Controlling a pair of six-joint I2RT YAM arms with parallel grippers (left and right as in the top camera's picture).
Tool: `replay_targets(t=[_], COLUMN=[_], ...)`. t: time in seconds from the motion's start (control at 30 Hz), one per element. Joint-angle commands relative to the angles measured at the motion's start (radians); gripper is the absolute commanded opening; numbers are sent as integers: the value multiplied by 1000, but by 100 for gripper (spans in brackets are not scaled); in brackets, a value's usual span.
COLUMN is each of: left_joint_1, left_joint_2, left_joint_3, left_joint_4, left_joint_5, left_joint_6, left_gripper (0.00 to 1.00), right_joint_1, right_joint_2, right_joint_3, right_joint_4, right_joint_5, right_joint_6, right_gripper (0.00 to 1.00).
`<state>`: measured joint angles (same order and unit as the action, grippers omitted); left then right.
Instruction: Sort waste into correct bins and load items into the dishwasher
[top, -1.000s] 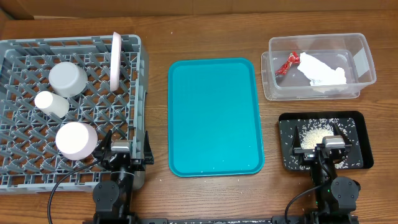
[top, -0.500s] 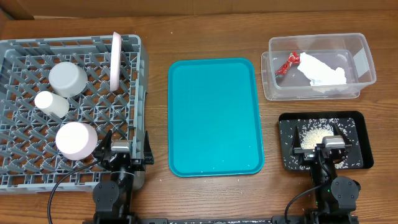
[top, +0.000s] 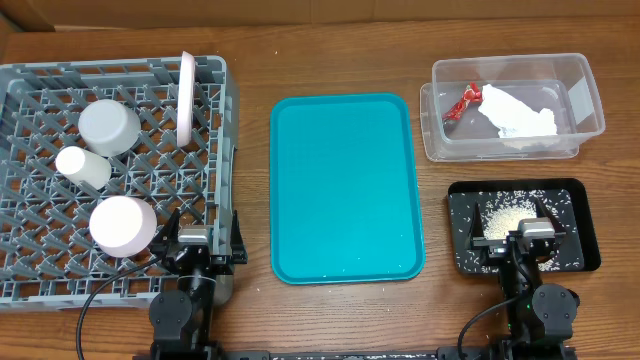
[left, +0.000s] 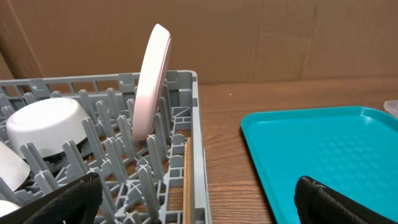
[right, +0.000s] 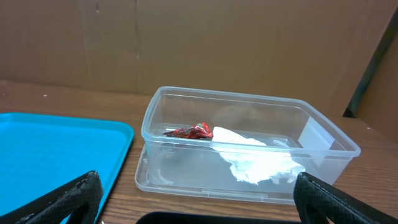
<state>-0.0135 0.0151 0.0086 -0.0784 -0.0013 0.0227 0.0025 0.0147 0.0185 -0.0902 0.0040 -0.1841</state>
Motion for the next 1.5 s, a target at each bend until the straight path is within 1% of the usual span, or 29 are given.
replay_targets(t=[0.0,1.23,1.27,1.37,1.47], left_joint_1=[-6,-6,-6,-6,-6], left_joint_2=[-10,-10,-10,-10,-10], left_joint_3=[-4,-4,-4,-4,-4], left_joint_4=[0,1,1,1,1], left_joint_5=[-9,-6,-6,-6,-6], left_joint_6=[-27,-26,-27,-27,-26], left_gripper=[100,100,100,100,100], right_joint_1=[8,8,8,8,8], right_joint_2=[-12,-12,-12,-12,-12], right_joint_3=[-11,-11,-11,-11,-11], right_joint_4=[5,5,5,5,5], right_joint_5=[-6,0,-6,-6,-6], right_joint_6=[1,2,10,122,191], right_gripper=[100,100,100,100,100])
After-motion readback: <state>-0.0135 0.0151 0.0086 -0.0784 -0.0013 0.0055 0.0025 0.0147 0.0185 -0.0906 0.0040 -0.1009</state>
